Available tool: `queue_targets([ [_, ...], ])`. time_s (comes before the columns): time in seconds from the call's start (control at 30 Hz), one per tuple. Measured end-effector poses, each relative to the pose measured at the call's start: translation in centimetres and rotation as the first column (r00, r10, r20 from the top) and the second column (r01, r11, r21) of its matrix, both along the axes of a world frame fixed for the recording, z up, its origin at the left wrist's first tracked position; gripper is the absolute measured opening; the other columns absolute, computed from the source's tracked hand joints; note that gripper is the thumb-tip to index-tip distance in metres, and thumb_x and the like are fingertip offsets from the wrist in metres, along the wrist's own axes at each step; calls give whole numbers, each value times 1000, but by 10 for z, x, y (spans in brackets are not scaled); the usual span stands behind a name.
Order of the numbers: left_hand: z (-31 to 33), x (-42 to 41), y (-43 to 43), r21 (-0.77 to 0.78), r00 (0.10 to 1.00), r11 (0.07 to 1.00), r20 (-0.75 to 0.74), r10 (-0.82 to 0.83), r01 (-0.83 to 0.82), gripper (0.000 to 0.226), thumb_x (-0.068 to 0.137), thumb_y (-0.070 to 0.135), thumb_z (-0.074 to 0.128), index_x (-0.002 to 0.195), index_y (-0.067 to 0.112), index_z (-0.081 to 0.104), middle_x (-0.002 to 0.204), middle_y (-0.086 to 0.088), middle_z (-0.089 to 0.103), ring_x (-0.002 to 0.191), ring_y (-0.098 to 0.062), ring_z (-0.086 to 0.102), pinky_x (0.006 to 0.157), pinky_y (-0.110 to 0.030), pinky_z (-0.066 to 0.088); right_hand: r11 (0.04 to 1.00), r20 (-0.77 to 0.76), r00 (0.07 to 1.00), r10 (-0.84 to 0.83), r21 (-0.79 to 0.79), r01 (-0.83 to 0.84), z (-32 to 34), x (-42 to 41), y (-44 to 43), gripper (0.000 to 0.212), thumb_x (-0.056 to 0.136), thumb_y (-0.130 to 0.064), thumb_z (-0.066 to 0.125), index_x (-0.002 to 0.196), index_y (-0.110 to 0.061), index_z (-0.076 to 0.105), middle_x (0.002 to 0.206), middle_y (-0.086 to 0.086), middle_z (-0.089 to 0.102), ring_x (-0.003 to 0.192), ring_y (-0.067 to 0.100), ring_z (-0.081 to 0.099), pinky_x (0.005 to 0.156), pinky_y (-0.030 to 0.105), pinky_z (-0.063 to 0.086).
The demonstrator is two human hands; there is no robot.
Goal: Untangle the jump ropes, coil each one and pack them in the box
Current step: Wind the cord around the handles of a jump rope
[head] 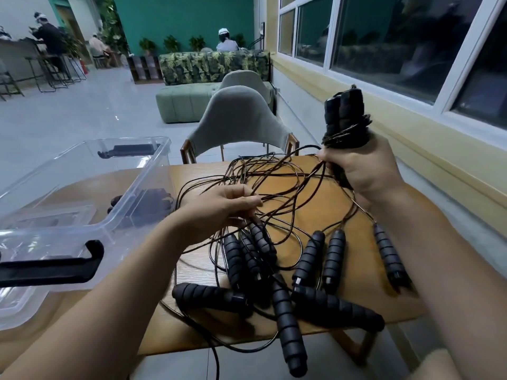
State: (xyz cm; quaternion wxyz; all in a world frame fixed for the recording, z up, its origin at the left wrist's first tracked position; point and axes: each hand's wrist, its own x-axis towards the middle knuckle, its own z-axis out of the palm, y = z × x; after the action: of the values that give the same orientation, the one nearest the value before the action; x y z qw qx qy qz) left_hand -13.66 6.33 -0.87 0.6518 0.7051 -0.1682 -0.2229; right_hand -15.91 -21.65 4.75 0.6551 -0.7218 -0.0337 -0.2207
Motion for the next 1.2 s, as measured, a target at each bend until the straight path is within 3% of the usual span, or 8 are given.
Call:
queue_targets([
  [0.17,7,2,4,-57,993,995,87,82,-78,24,102,20,67,115,1,71,91,-10,70,85,-22,68,69,-25,51,990,-55,992,109,-78,-113,0,-3,3,21,84,5,81,96,-8,71,78,6,68,66,17,62,58,28,51],
  [0.3,22,3,-7,-160,940,958,208,270,-239,17,102,18,67,111,6,75,94,-16,75,81,-23,74,68,-26,59,940,-157,976,149,-284,-189,-5,-7,18,24,80,4,84,97,-4,69,77,8,70,64,16,63,57,34,52],
  [0.43,41,5,-13,-293,850,876,260,458,-382,17,100,18,71,110,6,77,89,-13,76,77,-22,75,65,-22,59,967,-3,1000,-30,-254,28,-9,-3,24,28,72,-14,88,94,-20,71,85,5,74,80,29,71,75,55,60],
  [0.53,54,8,-14,-416,798,794,221,560,-443,17,100,16,71,112,6,77,90,-13,76,80,-22,75,68,-22,58,989,183,982,36,-148,-9,0,-8,26,24,80,-7,86,98,-9,70,81,-3,70,74,19,65,68,39,54],
  [0.63,59,6,-23,-436,800,788,216,560,-434,15,98,15,74,107,4,76,90,-14,77,80,-22,76,70,-24,59,963,165,962,217,-199,-183,8,-22,36,23,83,-1,86,98,-5,69,75,-6,69,67,10,62,62,26,50],
  [0.73,57,4,-33,-451,821,803,224,525,-390,9,97,14,74,97,5,72,83,-11,75,74,-19,73,67,-24,58,906,31,964,264,-351,-237,1,-26,51,26,79,-17,92,91,-19,69,75,-9,68,70,10,64,64,31,52],
  [1.03,55,7,-37,-542,877,746,35,480,-387,12,98,11,71,87,9,66,89,-10,73,78,-17,71,71,-22,60,927,30,996,78,-370,-62,-21,-15,74,35,77,-23,91,102,-23,67,92,-7,72,80,4,65,66,18,46],
  [1.2,53,5,-41,-554,858,695,-70,509,-458,12,99,13,72,88,8,69,87,-10,72,77,-18,71,71,-20,60,929,28,1000,0,-370,10,-25,-12,82,35,76,-26,90,101,-25,66,90,-9,73,81,7,67,69,29,53],
])
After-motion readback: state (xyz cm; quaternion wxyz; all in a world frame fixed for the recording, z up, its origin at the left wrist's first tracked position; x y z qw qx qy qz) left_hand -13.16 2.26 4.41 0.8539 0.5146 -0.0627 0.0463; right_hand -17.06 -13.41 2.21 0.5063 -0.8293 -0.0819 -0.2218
